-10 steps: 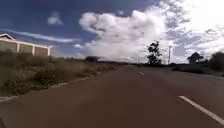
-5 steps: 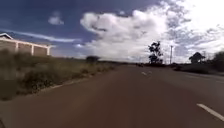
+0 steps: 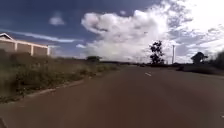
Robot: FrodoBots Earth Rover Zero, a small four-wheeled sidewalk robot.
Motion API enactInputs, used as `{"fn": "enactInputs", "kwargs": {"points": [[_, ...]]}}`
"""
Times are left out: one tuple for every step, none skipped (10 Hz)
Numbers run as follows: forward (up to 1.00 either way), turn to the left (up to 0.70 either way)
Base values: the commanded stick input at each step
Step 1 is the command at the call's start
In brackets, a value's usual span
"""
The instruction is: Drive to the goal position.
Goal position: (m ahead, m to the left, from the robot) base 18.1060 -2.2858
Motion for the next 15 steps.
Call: {"fn": "enactInputs", "kwargs": {"points": [[1.0, 0.0], [1.0, 0.0], [1.0, 0.0], [1.0, 0.0], [1.0, 0.0], [1.0, 0.0], [1.0, 0.0], [1.0, 0.0], [1.0, 0.0], [1.0, 0.0], [1.0, 0.0], [1.0, 0.0], [1.0, 0.0], [1.0, 0.0], [1.0, 0.0]]}}
